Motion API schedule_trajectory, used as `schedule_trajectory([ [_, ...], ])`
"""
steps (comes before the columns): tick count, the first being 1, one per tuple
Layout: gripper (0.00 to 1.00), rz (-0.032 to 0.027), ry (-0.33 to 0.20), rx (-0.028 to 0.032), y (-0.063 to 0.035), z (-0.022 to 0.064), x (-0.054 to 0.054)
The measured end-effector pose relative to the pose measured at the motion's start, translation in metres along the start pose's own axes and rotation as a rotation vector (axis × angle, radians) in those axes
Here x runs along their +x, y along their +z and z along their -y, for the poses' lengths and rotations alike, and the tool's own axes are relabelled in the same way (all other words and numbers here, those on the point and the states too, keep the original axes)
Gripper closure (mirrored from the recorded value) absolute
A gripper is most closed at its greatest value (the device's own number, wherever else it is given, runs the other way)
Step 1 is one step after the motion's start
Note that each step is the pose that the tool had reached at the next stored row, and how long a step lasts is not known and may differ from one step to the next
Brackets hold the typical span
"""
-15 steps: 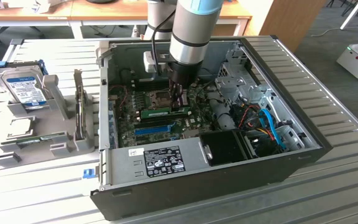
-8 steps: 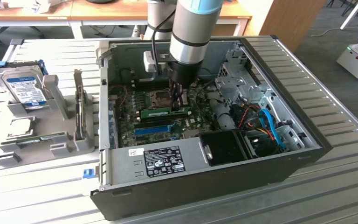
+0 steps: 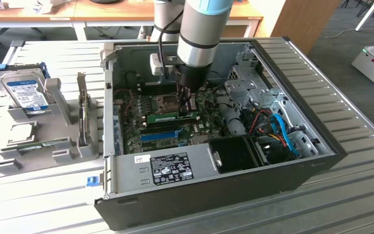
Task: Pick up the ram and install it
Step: 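Insert the ram into the slot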
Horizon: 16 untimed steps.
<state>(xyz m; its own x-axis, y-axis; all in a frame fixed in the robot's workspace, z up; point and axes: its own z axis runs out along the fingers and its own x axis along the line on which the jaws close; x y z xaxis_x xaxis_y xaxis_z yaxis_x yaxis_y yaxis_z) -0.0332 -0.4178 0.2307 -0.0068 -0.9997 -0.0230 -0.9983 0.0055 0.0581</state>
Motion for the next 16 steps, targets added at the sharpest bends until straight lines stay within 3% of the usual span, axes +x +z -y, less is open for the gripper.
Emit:
schedule_trajectory([
  [16,0.88,-0.0001,0.0,0.0003,0.001,0.0002,-0.0001],
])
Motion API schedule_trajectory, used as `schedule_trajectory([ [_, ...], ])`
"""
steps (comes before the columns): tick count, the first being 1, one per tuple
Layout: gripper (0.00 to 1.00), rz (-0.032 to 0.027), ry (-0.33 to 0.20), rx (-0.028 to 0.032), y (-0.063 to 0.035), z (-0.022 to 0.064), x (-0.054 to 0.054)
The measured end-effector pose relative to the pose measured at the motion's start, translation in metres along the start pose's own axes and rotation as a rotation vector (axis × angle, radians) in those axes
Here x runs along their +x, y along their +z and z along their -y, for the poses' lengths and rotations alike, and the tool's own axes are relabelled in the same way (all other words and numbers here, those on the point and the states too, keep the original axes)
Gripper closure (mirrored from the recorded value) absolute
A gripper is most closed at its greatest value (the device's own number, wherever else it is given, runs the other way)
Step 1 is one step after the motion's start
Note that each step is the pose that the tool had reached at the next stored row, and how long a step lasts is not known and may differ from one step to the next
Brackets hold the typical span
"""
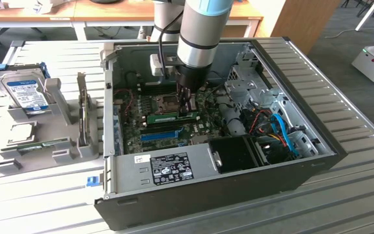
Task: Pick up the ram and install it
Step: 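Insert the ram into the slot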
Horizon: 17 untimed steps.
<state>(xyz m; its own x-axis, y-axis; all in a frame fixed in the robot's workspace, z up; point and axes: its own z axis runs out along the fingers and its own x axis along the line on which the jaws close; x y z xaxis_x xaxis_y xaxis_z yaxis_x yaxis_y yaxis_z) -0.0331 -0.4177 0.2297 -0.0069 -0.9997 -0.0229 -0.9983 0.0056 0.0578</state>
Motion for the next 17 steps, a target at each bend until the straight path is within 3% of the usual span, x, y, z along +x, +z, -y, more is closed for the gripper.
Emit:
schedule_trajectory([
  [17,0.88,0.0001,0.0,0.0003,0.0029,0.0002,0.0],
])
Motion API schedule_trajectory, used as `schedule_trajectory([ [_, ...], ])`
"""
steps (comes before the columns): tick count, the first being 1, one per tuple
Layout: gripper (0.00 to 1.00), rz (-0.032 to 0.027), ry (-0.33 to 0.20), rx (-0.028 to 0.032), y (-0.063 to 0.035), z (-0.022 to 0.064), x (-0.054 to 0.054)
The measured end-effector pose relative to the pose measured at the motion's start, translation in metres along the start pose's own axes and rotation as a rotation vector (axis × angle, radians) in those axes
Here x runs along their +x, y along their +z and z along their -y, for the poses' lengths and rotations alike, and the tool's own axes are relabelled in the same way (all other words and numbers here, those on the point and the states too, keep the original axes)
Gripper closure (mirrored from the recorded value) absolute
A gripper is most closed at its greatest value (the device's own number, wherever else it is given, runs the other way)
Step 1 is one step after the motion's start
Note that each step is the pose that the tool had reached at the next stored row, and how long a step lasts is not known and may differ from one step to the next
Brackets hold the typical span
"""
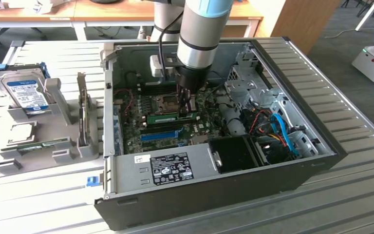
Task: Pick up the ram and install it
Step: 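Insert the ram into the slot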
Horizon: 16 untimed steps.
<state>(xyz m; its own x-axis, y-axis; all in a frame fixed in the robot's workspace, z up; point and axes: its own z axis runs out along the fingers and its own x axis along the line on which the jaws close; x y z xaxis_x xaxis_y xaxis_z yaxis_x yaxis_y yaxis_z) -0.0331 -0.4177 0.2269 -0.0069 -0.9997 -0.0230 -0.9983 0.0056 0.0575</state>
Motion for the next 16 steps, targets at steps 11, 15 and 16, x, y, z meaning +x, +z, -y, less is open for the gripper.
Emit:
schedule_trajectory([
  [11,0.88,-0.0001,0.0,0.0006,0.0031,0.0002,0.0001],
  [15,0.88,-0.0001,0.0,0.0006,0.0031,0.0002,0.0001],
  [16,0.88,-0.0001,0.0,0.0005,0.0031,0.0002,0.0001],
])
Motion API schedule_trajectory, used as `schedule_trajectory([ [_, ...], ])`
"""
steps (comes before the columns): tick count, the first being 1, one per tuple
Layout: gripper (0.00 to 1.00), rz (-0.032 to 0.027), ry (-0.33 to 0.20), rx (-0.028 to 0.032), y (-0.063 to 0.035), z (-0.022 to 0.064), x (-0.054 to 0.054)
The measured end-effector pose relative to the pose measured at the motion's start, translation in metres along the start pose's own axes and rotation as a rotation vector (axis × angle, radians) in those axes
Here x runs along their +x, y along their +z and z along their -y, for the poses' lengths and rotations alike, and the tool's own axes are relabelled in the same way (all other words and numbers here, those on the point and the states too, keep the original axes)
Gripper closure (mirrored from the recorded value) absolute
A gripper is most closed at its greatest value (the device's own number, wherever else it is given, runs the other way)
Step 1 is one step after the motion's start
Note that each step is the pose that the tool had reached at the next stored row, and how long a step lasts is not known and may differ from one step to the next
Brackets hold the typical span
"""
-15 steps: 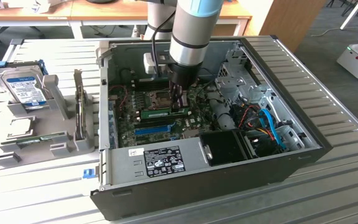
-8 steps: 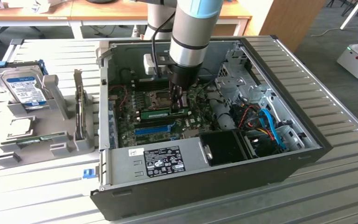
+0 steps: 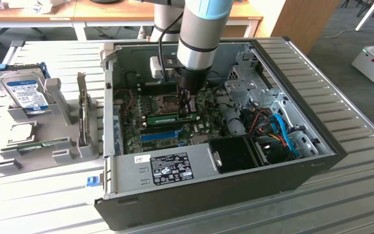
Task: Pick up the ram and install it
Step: 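Insert the ram into the slot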
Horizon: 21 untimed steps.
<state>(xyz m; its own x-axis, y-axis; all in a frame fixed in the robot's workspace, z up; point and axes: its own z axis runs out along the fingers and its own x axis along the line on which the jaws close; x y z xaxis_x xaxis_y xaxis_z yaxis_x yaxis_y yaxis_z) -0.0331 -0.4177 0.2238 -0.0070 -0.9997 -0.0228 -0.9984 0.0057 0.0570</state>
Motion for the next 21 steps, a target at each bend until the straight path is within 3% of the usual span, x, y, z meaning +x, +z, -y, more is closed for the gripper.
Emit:
schedule_trajectory([
  [3,0.87,0.0003,0.0,0.0002,0.0001,0.0001,0.0],
  [5,0.75,0.0002,0.0,0.0001,0.0001,0.0001,0.0],
  [7,0.75,0.0,0.0,0.0,0.0,0.0,0.0],
  [8,0.69,0.0001,0.0,0.0,0.0,0.0,0.0],
  [21,0.69,-0.0001,0.0,0.0,-0.0018,-0.0001,0.0],
])
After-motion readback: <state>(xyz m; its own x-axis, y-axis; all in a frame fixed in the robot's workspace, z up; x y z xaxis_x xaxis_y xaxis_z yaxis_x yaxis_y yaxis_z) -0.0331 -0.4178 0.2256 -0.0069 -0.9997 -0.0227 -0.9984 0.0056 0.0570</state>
